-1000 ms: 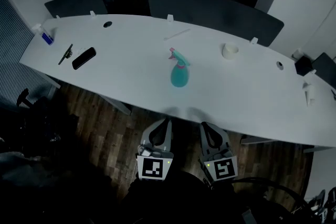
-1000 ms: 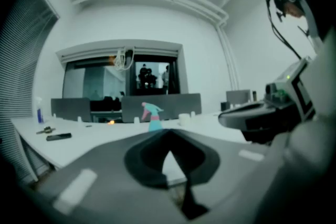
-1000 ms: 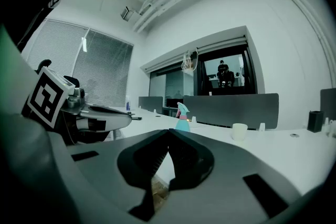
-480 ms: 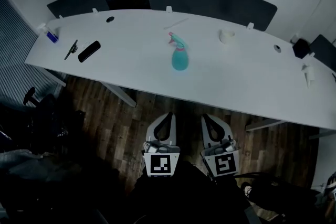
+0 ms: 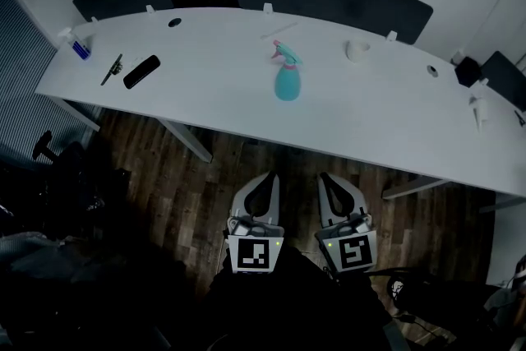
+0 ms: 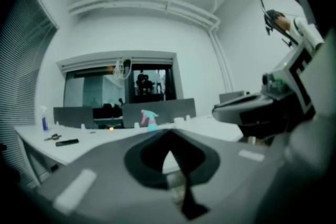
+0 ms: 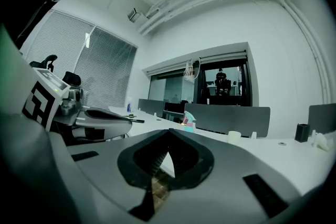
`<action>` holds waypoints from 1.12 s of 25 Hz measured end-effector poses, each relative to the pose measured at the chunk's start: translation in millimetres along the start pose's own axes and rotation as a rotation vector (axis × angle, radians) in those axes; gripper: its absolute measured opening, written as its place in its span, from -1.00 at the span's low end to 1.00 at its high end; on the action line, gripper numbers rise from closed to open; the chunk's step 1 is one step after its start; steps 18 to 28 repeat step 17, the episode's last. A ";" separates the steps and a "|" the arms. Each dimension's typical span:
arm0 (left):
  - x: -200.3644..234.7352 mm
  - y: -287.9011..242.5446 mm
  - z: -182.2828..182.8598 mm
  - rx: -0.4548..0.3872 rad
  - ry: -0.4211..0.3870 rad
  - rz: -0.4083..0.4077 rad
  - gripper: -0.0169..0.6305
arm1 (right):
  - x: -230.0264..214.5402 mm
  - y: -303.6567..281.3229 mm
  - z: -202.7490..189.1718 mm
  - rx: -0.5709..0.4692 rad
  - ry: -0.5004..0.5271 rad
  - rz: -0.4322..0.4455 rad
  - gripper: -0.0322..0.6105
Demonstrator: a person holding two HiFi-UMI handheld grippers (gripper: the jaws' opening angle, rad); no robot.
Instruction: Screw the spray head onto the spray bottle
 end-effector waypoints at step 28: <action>13.8 6.9 3.2 -0.024 -0.001 -0.003 -0.93 | 16.0 -9.1 8.0 0.007 0.050 0.008 -0.89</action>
Point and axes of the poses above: the fingertips, and each gripper's own axes: y backward along the fingers, x to its left, z out of its top, the point moved 7 cm from there along y, backward along the fingers, and after that the axes turned 2 degrees about z, right-handed, at the moved point
